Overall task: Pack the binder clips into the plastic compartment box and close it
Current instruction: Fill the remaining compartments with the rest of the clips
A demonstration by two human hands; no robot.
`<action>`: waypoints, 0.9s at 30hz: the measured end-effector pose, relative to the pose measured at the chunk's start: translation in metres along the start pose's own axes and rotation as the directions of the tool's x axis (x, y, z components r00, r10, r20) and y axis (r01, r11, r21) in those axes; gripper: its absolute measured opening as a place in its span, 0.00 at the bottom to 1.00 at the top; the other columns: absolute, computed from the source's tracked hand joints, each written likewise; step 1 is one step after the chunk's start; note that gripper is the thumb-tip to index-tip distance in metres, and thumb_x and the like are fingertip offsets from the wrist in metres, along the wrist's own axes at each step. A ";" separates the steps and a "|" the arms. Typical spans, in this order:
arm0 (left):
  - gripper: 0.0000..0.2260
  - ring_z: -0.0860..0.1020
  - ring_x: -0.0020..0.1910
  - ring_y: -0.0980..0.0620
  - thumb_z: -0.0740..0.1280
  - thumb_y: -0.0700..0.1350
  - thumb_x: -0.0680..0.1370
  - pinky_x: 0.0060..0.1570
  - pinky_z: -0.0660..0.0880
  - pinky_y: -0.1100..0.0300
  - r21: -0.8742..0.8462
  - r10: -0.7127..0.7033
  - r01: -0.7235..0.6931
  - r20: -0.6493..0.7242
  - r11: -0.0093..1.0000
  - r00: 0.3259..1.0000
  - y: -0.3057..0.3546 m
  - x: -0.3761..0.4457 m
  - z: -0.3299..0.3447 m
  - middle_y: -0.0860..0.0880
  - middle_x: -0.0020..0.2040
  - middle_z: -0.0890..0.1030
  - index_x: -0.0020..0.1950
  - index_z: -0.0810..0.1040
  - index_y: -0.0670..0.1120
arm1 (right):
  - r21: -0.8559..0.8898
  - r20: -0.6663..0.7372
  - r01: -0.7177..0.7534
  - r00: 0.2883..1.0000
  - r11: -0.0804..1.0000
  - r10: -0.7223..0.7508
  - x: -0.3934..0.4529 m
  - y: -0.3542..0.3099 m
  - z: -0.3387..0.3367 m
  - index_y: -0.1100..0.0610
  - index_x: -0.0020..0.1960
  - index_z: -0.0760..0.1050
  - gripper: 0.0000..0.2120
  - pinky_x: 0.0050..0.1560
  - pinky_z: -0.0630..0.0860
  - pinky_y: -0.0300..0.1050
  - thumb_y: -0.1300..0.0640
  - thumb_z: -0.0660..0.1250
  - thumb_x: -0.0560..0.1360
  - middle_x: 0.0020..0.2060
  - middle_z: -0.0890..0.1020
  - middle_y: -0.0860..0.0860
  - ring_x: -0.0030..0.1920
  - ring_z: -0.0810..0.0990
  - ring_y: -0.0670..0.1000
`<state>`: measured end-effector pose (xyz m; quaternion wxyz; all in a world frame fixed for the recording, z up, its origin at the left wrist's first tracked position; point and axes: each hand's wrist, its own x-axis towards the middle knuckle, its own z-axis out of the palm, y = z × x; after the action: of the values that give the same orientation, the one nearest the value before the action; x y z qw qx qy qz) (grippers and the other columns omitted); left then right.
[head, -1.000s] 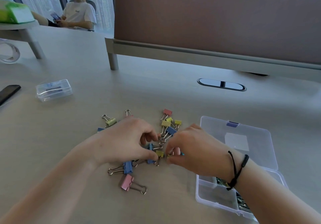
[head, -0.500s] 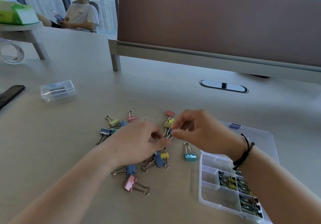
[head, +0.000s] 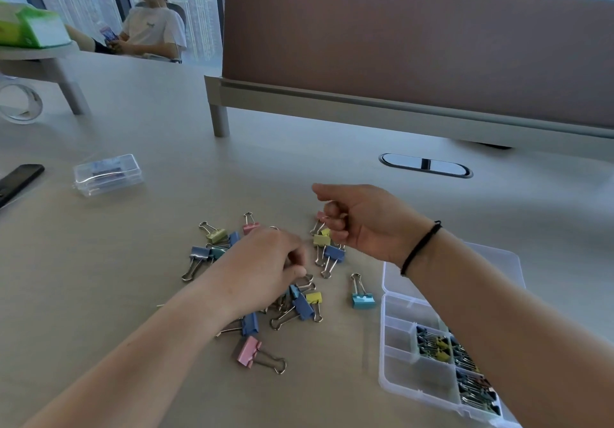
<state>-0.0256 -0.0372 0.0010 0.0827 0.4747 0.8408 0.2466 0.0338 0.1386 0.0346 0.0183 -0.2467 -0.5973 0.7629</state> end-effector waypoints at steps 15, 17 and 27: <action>0.11 0.76 0.42 0.53 0.67 0.38 0.77 0.45 0.76 0.55 -0.138 -0.010 0.012 0.015 0.990 1.000 0.004 -0.005 -0.007 0.50 0.43 0.77 0.48 0.78 0.54 | -0.997 -0.041 -0.018 0.951 0.078 -0.306 0.021 0.008 0.008 0.57 0.28 0.62 0.20 0.25 0.60 0.40 0.57 0.68 0.73 0.24 0.66 0.50 0.26 0.65 0.48; 0.12 0.79 0.43 0.53 0.65 0.37 0.78 0.45 0.79 0.56 -0.229 -0.030 0.033 0.016 0.973 0.999 0.008 -0.006 -0.010 0.52 0.44 0.78 0.49 0.78 0.55 | -0.997 -0.040 -0.017 0.953 0.079 -0.302 0.023 0.010 0.008 0.57 0.27 0.63 0.19 0.25 0.62 0.39 0.58 0.69 0.72 0.24 0.67 0.51 0.25 0.66 0.49; 0.14 0.72 0.34 0.49 0.53 0.30 0.75 0.26 0.68 0.61 -0.913 -0.124 0.408 0.402 0.022 0.907 0.022 -0.004 -0.027 0.42 0.36 0.77 0.40 0.75 0.42 | -0.180 0.030 0.127 0.992 0.975 -0.124 -0.021 0.004 -0.007 0.69 0.51 0.77 0.13 0.30 0.72 0.39 0.58 0.70 0.75 0.30 0.74 0.51 0.28 0.70 0.47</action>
<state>-0.0162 -0.0403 0.0346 0.5131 0.1480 0.5091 0.6750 0.0554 0.1368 0.0373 0.0384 -0.2021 -0.6789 0.7049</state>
